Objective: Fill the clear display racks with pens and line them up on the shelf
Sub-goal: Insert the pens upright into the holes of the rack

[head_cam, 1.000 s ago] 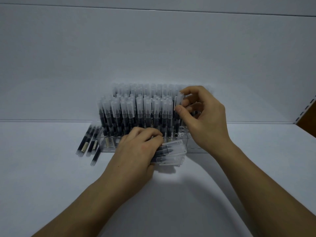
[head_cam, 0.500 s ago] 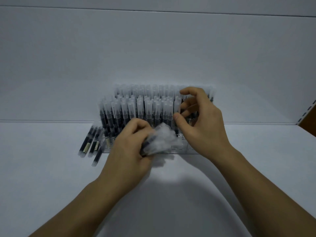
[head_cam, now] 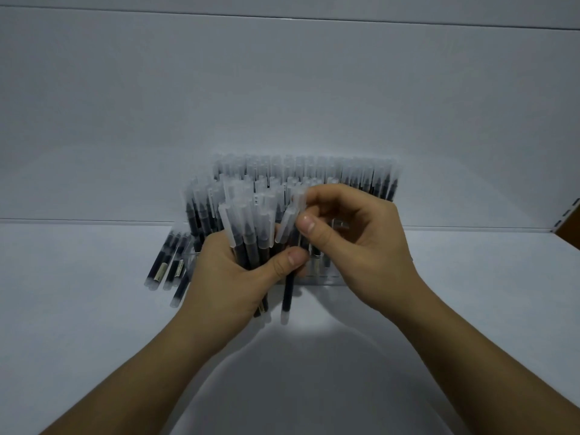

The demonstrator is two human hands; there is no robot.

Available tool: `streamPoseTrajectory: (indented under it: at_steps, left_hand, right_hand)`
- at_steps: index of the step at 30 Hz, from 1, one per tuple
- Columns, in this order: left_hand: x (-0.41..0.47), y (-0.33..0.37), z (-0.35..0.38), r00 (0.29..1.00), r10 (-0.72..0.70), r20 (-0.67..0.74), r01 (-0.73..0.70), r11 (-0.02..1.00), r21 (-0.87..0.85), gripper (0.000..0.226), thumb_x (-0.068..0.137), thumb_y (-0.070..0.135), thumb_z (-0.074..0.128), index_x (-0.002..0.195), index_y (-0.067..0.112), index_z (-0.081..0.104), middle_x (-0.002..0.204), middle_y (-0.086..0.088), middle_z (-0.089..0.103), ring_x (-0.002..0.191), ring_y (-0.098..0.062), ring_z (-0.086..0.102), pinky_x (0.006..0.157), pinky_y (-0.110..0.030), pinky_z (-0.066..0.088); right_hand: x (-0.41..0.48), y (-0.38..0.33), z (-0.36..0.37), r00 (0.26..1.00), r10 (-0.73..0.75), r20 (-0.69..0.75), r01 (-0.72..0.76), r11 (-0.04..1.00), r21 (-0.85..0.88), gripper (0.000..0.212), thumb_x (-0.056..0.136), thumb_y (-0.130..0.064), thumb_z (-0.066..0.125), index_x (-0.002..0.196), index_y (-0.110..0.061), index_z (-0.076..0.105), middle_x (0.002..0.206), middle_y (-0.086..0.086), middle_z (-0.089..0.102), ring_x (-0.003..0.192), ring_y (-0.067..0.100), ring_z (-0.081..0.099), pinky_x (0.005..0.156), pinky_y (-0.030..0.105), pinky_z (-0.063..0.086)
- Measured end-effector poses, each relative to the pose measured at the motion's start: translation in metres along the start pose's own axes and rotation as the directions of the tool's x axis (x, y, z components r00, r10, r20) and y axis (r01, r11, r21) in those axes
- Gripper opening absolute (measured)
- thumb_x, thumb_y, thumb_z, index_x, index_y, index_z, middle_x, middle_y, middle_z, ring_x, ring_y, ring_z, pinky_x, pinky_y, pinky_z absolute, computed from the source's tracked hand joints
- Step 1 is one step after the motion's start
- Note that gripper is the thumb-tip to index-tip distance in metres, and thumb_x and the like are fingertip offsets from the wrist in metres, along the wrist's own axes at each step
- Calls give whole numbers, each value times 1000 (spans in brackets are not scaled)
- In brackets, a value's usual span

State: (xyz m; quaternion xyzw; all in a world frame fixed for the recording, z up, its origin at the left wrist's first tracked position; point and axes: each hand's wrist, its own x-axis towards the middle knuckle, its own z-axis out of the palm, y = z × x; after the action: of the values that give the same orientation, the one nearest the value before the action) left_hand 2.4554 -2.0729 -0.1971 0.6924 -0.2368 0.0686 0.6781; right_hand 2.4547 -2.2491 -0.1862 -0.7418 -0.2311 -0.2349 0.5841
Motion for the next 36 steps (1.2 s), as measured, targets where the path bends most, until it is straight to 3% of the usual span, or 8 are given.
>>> streamPoseTrajectory:
  at_steps: [6,9,12,16,20,24,28,36]
  left_hand:
    - [-2,-1,1,1000,-19,-19,19,1000,-14,17,84,19,71,100,18,74,87,-5,78,79,-22,76,72,-32,62]
    - [-2,-1,2,994,-28,-107,27,1000,-3,14,86,22,70,100,21,73,87,1,78,80,-17,76,70,-26,60]
    - [-2,-5,0,983,78,-164,-45,979,199,4,88,27,70,91,27,73,78,11,76,71,-6,72,59,-19,54]
    - [-2,-22,-4,961,259,101,-271,794,545,7,91,14,68,88,11,73,80,0,70,74,-22,68,67,-42,54]
    - [-1,-23,-1,918,253,306,-392,696,601,40,81,-5,65,94,32,65,97,13,64,88,-9,61,81,-27,51]
    - [-2,-32,-2,908,164,387,-414,500,761,37,69,2,77,103,16,69,127,3,62,116,-14,54,96,-32,49]
    - [-1,-34,-3,900,94,426,-413,495,764,33,67,7,81,96,17,67,128,1,61,118,-19,54,92,-44,53]
    - [-2,-32,-1,905,71,420,-406,446,798,34,65,8,81,95,17,67,129,0,59,118,-22,53,89,-48,54]
  right_hand:
    - [5,0,-3,999,48,-22,-46,995,91,17,87,-13,73,103,-11,73,87,-2,72,83,14,69,77,24,55]
    - [8,-1,-8,996,46,-72,-36,991,128,13,93,-2,68,104,-7,72,82,3,71,75,14,67,69,24,55]
    - [13,-3,-16,977,55,-207,-19,985,172,16,96,2,63,109,-5,70,79,3,69,71,15,66,66,27,58]
    - [20,-2,-31,936,40,-351,-5,995,101,18,98,2,62,113,-4,69,78,0,69,70,16,67,69,31,62]
    - [21,3,-43,927,-64,-371,21,993,-119,21,98,-4,64,117,-9,69,91,14,70,81,36,66,71,54,58]
    - [20,5,-42,934,-102,-342,21,972,-233,22,98,-9,65,119,-15,69,93,5,69,84,25,66,70,47,57]
    - [19,7,-40,948,-128,-293,38,955,-294,24,99,-11,65,122,-16,68,93,-6,66,84,12,64,70,33,57]
    - [19,12,-39,962,-123,-243,34,940,-340,24,99,-14,65,123,-18,67,96,-9,67,89,12,65,75,27,56]
